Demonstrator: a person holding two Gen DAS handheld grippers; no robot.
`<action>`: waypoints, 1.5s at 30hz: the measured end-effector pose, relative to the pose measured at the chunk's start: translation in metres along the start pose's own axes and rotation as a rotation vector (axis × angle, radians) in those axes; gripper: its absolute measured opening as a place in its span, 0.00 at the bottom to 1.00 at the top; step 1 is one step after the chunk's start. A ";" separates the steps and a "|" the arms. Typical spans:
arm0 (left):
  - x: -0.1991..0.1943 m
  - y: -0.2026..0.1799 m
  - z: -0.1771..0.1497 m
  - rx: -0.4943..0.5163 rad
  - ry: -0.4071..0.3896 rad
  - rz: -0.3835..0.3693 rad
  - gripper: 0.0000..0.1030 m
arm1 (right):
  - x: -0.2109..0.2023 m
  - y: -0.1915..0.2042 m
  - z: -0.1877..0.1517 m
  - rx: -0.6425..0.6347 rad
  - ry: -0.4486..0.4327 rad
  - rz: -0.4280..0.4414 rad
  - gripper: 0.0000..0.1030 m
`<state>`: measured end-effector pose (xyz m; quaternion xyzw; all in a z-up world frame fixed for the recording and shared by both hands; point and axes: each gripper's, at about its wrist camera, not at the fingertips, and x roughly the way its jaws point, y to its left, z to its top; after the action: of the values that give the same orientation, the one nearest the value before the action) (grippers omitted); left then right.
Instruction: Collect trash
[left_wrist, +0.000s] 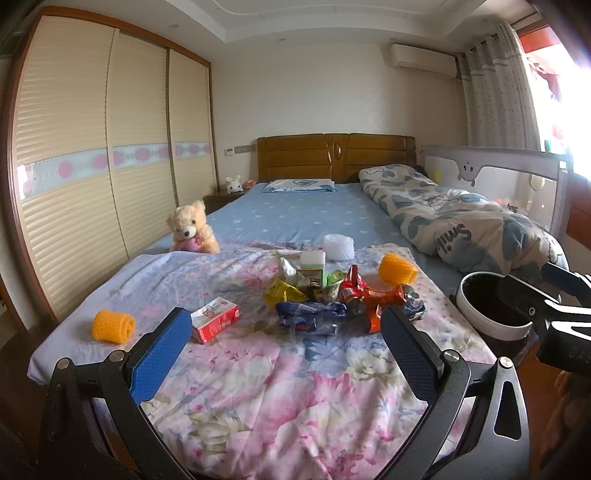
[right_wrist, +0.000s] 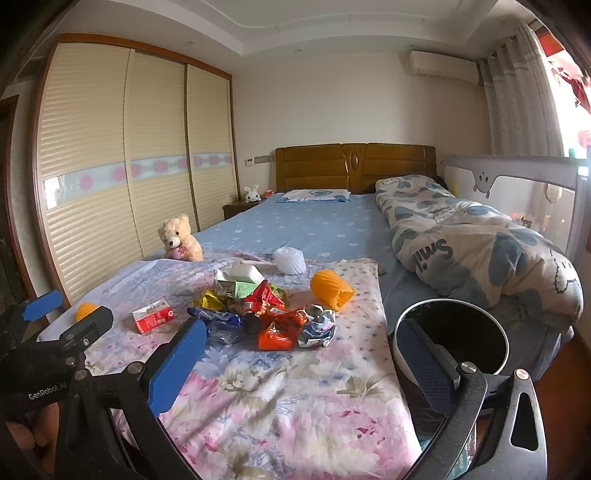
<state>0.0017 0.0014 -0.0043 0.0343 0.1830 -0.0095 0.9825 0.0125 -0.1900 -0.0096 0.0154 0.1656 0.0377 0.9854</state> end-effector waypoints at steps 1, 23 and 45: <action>0.000 0.000 0.000 0.001 0.000 0.001 1.00 | 0.000 0.000 -0.001 0.001 0.000 0.001 1.00; 0.000 0.000 -0.002 -0.003 0.002 -0.002 1.00 | 0.003 0.002 -0.003 0.001 0.002 0.005 1.00; 0.003 -0.002 -0.008 -0.006 0.013 -0.005 1.00 | 0.005 0.004 -0.005 0.006 0.009 0.009 1.00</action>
<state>0.0013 -0.0003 -0.0131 0.0311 0.1895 -0.0113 0.9813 0.0157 -0.1853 -0.0158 0.0192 0.1700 0.0416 0.9844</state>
